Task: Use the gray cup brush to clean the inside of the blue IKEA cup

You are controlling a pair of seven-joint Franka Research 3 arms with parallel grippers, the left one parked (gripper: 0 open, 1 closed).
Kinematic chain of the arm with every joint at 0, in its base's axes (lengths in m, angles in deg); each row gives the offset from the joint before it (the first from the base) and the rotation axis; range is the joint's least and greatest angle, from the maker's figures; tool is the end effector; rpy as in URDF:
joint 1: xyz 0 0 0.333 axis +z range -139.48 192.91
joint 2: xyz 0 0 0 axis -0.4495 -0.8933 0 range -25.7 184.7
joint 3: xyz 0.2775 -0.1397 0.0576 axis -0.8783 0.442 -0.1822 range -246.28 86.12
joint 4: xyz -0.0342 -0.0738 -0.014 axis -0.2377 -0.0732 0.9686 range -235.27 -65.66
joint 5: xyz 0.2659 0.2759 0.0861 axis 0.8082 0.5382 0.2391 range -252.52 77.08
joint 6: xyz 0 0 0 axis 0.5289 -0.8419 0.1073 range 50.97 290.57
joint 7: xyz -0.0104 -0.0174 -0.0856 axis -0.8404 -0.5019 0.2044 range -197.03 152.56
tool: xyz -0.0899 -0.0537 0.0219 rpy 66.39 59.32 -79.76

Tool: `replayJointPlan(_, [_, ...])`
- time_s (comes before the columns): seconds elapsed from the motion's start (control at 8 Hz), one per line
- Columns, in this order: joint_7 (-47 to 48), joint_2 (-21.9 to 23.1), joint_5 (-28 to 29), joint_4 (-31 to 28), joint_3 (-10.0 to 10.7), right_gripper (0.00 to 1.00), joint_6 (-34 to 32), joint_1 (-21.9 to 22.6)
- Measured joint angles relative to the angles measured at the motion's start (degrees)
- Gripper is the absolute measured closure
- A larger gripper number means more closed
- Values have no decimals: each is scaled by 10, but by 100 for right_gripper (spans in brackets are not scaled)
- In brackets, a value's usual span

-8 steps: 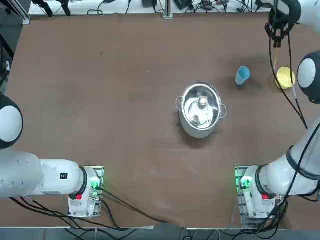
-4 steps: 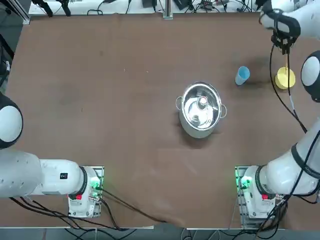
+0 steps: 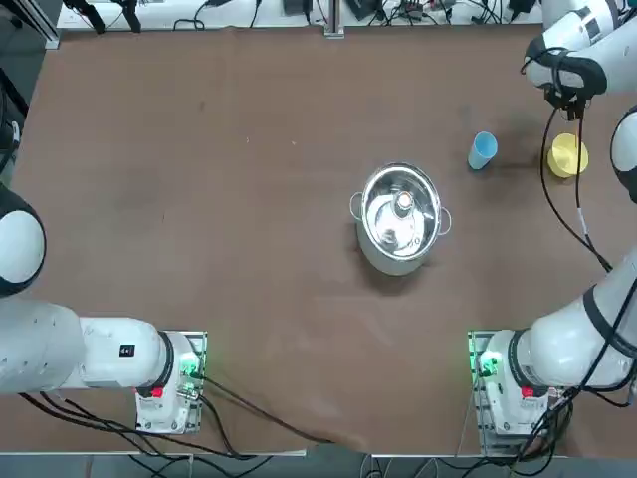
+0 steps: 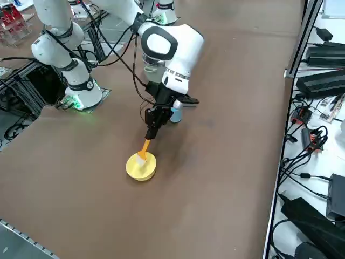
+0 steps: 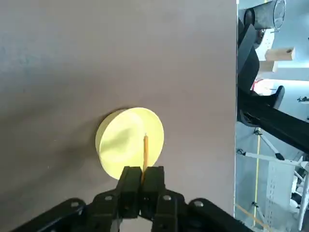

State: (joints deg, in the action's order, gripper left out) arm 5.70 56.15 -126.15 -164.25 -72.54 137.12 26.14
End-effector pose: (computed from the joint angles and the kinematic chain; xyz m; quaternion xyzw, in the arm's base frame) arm 0.6029 -0.1235 0.3024 0.9309 -0.1291 -0.0875 0.3303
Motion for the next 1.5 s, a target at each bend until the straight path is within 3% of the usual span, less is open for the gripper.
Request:
replayJointPlan(1.12, [25,-46,-66,-26,0,97,33,-7])
replayJointPlan(1.5, [35,-55,-80,-26,0,88,33,-7])
